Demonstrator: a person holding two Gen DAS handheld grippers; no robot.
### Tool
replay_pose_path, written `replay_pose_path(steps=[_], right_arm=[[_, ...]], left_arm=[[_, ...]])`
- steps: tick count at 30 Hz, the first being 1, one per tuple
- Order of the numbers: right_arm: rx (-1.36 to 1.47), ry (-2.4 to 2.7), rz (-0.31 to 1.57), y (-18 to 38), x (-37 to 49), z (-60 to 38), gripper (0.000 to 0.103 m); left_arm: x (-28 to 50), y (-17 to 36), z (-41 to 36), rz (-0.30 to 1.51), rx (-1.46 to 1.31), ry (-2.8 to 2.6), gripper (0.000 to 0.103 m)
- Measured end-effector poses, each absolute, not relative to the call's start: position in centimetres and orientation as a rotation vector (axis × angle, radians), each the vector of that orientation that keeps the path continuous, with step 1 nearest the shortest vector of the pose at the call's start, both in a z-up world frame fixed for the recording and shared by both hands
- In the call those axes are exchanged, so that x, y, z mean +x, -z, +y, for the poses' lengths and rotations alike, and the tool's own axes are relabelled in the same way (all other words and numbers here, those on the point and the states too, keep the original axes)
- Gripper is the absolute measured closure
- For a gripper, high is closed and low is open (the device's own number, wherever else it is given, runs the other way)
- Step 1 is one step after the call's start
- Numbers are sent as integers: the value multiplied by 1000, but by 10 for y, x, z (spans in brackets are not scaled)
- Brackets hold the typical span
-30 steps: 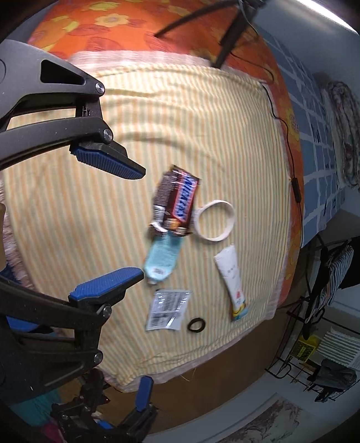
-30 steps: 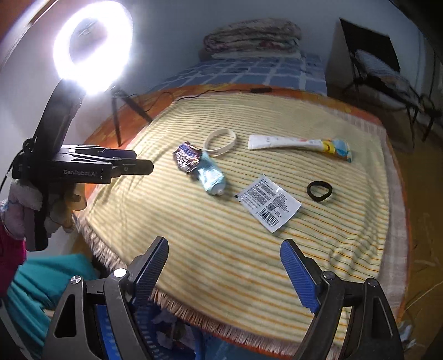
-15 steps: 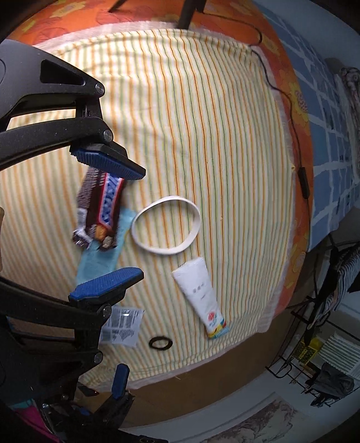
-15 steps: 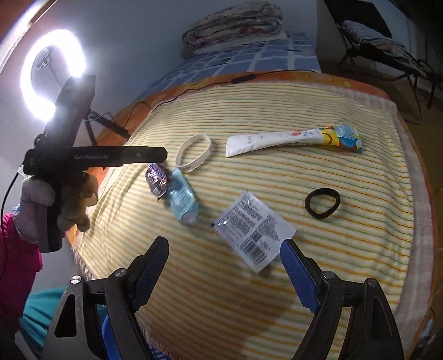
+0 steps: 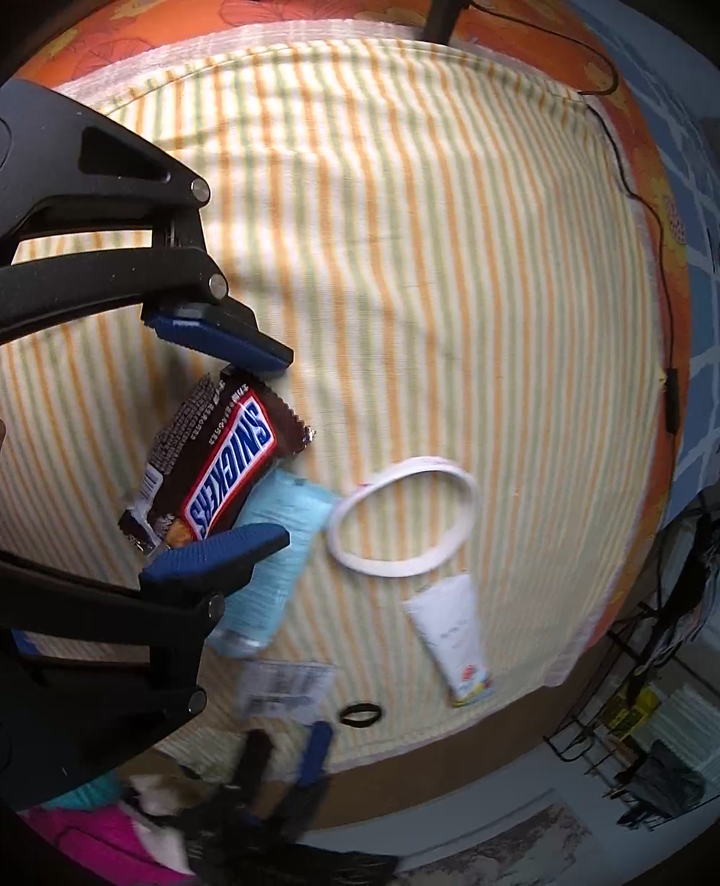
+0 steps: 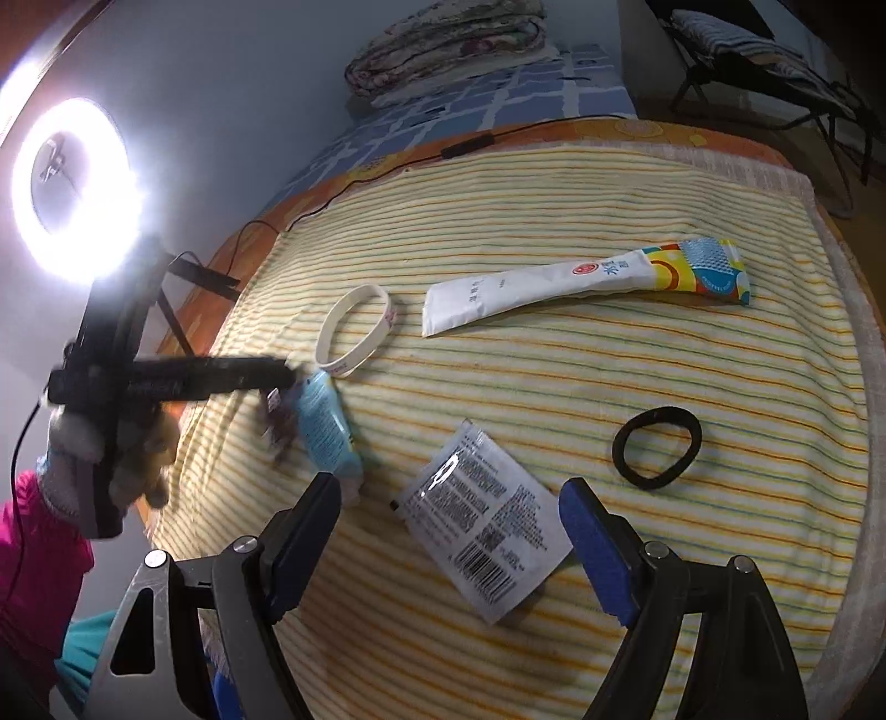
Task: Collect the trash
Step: 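Grasp the Snickers wrapper with the left gripper while the right gripper grasps the paper sachet, then carry the Snickers wrapper with the left gripper while the right gripper carries the sachet to the basket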
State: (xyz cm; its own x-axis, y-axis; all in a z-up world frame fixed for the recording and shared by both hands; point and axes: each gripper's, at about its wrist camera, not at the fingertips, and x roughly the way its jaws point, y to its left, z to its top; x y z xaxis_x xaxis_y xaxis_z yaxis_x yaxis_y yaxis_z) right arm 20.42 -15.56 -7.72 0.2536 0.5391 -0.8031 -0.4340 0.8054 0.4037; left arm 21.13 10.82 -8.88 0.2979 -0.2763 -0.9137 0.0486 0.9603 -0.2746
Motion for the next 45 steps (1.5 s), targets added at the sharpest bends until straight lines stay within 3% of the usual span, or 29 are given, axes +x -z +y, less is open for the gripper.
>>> replay_pose_path(steps=[9,12,22,31,35,40,45], right_arm=[[78,-664,1158,89,213,-147,19],[86,-653,1159,93,219,-148,19],[99,-706,1219,95,218,-149,19],[-201,-703,1194,94,188,-120,26],[-318,-628,1165,95,184,-109,35],[-345,-600,1151,92,178,-106,45],[-291,-607,1150,85,179,-111,56]], left_arm=[[170,77,103,1201,-124,164,44],[158,63,111,1153,-199,115,37],[149,85,97,1269,-263,37,36],[163,98,71,1263,-180,-4,37],[169,99,67,1251,-146,-17,48],[173,97,70,1240,-130,-18,81],[162,91,86,1216,-161,2,90]])
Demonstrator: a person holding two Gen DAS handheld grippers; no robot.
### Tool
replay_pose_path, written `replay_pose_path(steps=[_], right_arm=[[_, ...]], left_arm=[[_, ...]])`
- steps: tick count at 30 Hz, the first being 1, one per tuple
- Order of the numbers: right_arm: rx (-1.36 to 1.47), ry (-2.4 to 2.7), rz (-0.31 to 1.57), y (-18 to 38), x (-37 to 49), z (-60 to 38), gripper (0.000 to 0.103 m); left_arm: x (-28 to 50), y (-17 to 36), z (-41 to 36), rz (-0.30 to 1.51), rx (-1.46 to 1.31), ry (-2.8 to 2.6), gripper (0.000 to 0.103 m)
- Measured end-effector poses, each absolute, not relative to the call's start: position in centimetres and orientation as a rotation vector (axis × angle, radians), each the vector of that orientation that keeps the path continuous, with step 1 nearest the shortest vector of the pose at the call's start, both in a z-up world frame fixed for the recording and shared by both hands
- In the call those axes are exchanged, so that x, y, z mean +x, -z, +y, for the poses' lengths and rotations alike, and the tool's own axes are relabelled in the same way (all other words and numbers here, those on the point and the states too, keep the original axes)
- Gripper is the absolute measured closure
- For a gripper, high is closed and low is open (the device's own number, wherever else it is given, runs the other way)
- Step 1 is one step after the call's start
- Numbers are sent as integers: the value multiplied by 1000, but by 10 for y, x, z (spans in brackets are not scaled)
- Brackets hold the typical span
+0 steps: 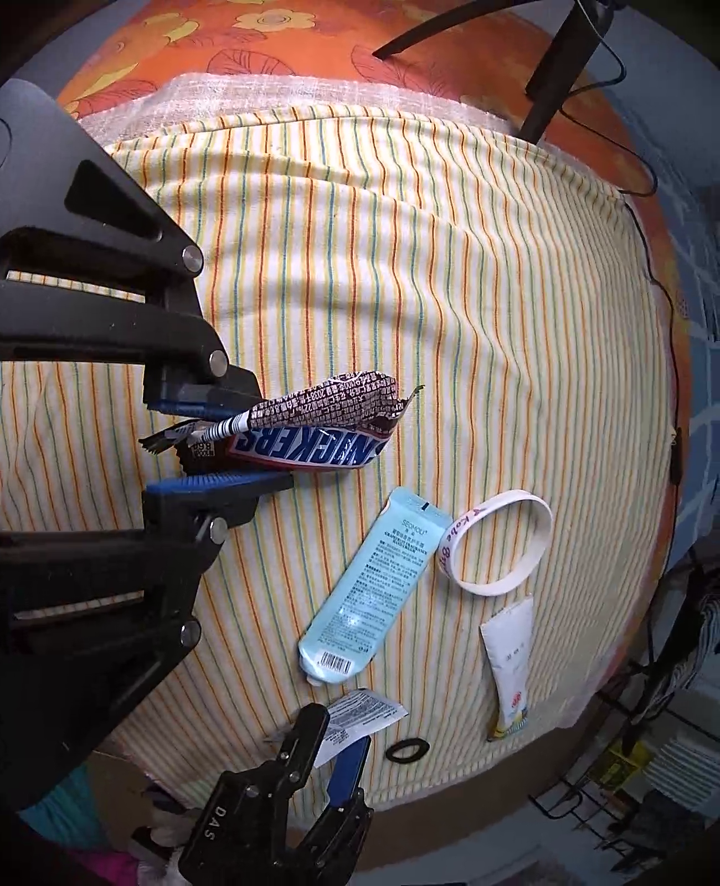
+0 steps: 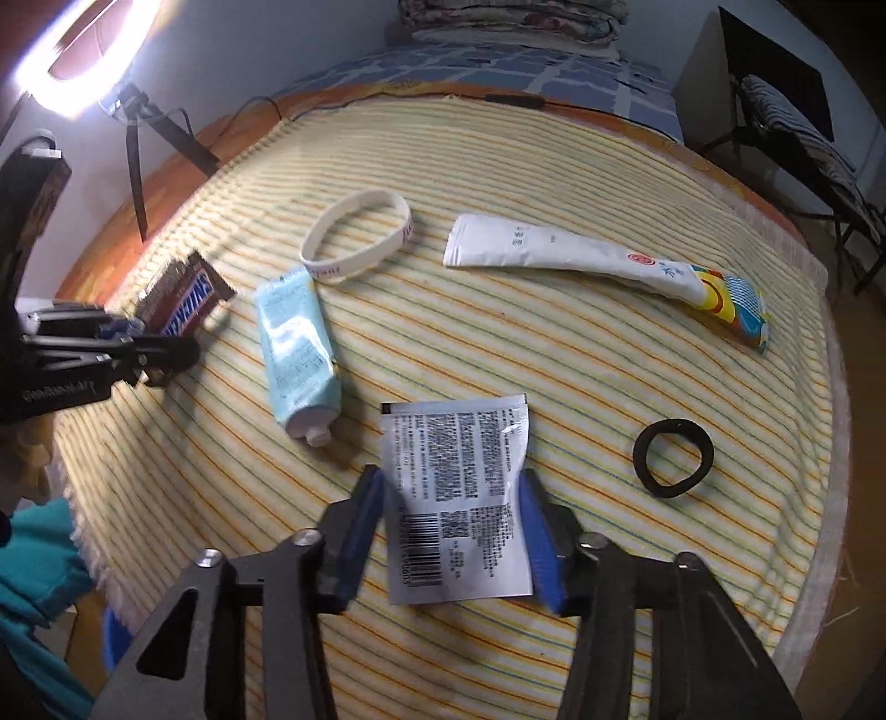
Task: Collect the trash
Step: 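Carry the Snickers wrapper with the left gripper while the right gripper carries the sachet to the basket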
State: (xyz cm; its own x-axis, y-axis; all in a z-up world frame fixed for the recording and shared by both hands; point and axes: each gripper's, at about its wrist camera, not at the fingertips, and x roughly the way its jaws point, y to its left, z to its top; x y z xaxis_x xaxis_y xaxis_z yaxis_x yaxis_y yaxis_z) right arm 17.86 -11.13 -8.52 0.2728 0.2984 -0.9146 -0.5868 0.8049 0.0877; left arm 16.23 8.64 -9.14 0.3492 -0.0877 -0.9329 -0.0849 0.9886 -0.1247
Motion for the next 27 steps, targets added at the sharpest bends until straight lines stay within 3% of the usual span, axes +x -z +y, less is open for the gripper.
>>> replay_pose_path(steps=[15,27], right_arm=[[-215,-616,1086,44,159,-123,57],[-214,-688,1015,6,87,-128,57]], left_arm=[[96,46,91,1148,-163,41,92],[11,27,66,1123,-177,86,92]])
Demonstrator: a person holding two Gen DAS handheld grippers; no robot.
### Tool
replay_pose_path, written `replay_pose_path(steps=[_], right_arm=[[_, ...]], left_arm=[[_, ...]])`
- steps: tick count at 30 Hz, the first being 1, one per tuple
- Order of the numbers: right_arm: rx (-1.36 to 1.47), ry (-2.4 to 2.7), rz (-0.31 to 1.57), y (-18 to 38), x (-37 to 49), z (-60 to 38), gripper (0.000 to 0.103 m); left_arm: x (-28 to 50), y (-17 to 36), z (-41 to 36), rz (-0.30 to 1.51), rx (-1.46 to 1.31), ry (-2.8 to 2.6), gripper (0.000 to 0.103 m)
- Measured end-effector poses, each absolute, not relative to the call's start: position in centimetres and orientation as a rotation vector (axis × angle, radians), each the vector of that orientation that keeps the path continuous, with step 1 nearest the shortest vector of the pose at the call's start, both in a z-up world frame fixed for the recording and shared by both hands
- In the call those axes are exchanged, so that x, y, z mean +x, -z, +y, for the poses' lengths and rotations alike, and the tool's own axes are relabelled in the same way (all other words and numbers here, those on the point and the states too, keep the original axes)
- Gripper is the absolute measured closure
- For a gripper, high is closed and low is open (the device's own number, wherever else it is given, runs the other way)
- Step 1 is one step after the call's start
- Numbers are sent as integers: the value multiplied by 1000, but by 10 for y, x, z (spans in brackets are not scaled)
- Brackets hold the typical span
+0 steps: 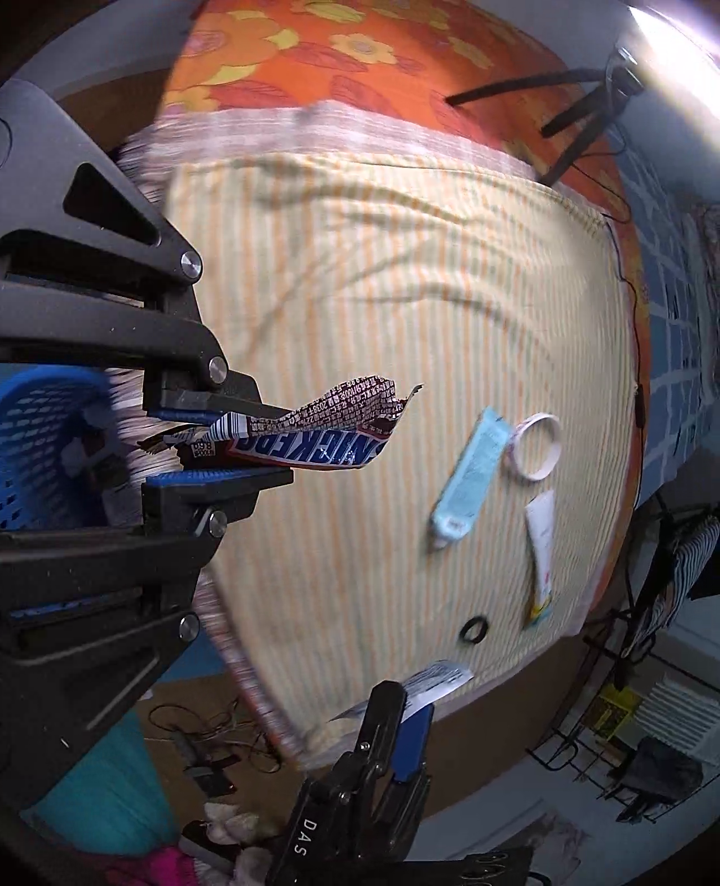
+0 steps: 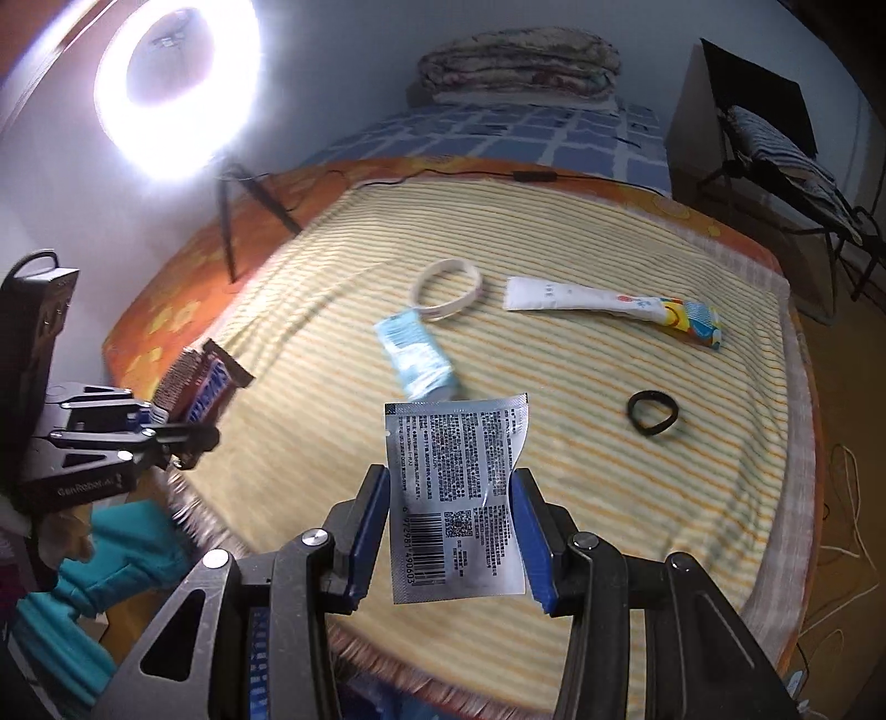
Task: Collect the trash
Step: 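Carry the Snickers wrapper with the left gripper while the right gripper carries the sachet to the basket, then open both grippers over the blue basket to drop the wrapper and sachet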
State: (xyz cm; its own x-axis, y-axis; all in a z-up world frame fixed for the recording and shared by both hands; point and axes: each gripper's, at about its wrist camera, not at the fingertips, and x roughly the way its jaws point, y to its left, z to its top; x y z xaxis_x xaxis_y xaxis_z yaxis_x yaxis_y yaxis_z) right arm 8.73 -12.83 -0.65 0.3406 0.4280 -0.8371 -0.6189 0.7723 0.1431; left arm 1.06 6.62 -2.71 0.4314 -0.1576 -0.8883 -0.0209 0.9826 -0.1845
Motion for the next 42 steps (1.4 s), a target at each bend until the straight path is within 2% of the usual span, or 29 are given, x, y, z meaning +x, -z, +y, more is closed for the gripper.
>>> replay_pose_path(steps=[21,42], right_arm=[[-236,-811,1078,37,-37,-128,56],[-293,-830,1187,96,-70,-117,53]], left_arm=[[-99,87,47,1216,-265,73,92],[-118,156,31,1339,-218,42,92]])
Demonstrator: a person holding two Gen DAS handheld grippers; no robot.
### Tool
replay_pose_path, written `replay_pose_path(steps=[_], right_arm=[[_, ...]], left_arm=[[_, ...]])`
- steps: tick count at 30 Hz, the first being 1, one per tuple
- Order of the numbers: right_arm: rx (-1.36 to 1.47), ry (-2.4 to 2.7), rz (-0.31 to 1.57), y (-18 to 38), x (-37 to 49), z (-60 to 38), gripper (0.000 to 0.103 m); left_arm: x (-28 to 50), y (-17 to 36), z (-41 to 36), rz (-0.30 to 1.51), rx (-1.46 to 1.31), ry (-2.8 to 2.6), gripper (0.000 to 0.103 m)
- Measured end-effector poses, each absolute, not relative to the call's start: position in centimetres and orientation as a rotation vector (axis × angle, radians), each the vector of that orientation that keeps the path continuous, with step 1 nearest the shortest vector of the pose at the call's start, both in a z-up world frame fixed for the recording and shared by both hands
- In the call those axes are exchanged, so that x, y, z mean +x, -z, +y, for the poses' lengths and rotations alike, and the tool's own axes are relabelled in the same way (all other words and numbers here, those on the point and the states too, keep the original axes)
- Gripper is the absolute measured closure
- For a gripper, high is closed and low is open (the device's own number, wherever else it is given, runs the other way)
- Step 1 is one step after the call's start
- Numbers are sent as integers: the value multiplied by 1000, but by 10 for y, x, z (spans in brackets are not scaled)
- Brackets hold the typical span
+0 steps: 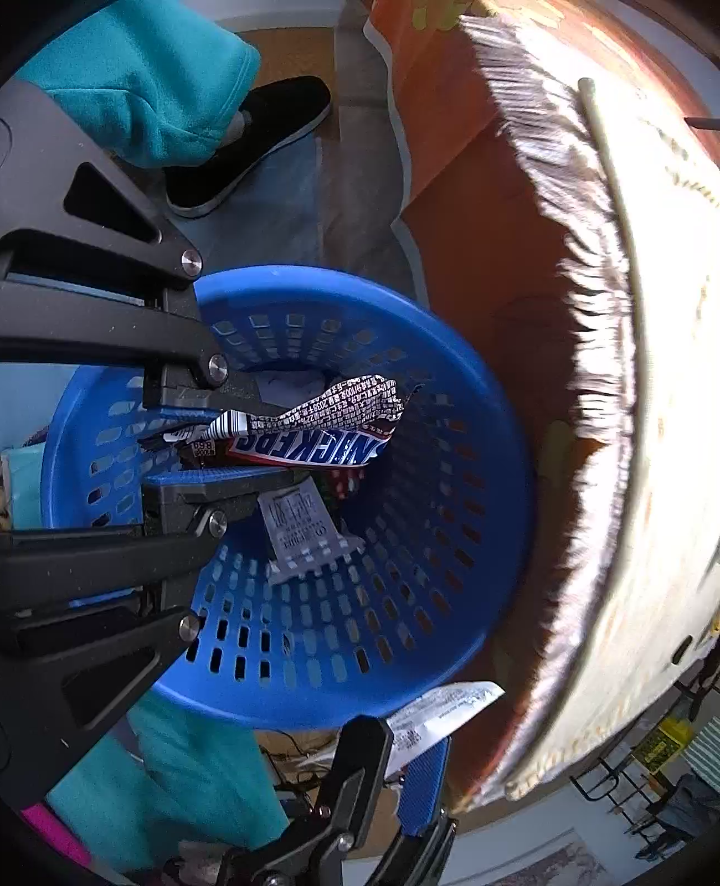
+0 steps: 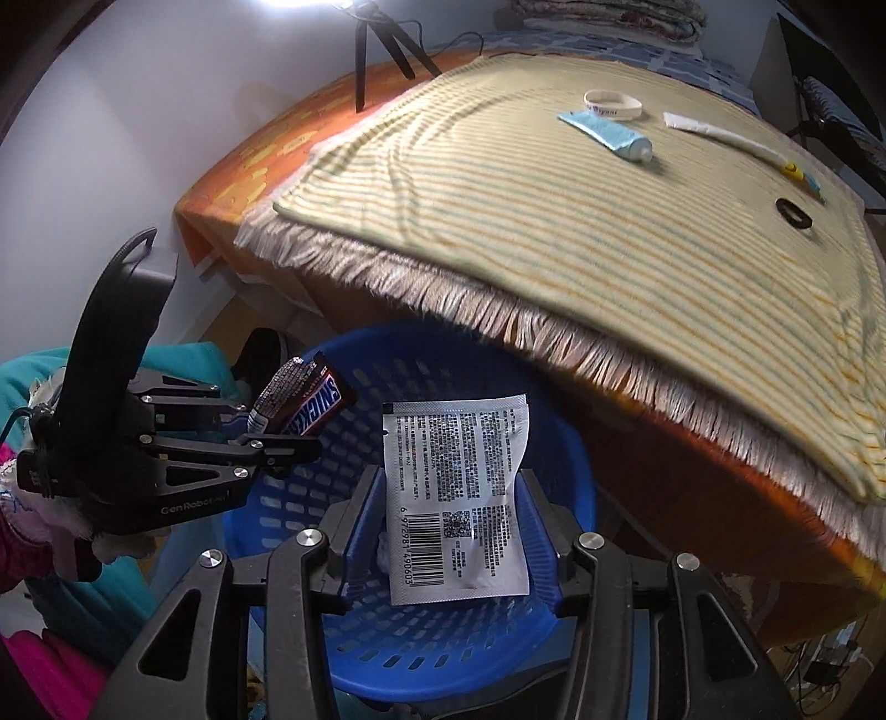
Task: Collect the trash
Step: 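Open both grippers over the blue basket to drop the wrapper and sachet, then move both grippers back over the cloth toward the wristband and hair tie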
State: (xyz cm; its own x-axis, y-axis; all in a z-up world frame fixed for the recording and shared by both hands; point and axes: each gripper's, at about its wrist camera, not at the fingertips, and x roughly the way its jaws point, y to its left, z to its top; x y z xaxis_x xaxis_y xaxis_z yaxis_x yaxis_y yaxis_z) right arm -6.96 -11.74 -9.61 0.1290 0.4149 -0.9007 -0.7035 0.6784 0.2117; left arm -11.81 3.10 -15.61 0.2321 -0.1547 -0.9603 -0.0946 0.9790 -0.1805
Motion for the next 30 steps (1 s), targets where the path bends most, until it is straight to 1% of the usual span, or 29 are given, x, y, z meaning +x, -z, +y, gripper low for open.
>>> replay_pose_path(steps=[6,8,10,12,13,15,16,17,18,19,30], right_arm=[[-315,-828,1200,107,-72,-113,50],[-321,-826,1205,109,-73,-112,48],[-325,-823,1209,112,-73,-112,46],[-323,-817,1212,113,-71,-111,45],[-322,-814,1213,114,-71,-110,45],[-316,-807,1219,116,-69,-109,43],[-314,-804,1222,117,-68,-110,42],[-311,-799,1226,118,-67,-110,37],[-308,-793,1229,119,-66,-110,35],[-306,-790,1231,119,-66,-110,31],[-298,-774,1253,125,-62,-113,18]], left_arm=[[-119,169,29,1368,-208,34,91],[-119,172,29,1373,-201,31,88],[-118,173,28,1372,-194,27,75],[-118,173,29,1368,-186,22,67],[-118,174,29,1366,-184,21,64],[-117,174,28,1367,-179,19,64],[-117,175,28,1368,-178,18,61],[-117,176,28,1371,-178,17,55],[-117,176,28,1367,-178,16,44],[-117,176,28,1360,-176,13,41],[-116,177,28,1358,-177,5,39]])
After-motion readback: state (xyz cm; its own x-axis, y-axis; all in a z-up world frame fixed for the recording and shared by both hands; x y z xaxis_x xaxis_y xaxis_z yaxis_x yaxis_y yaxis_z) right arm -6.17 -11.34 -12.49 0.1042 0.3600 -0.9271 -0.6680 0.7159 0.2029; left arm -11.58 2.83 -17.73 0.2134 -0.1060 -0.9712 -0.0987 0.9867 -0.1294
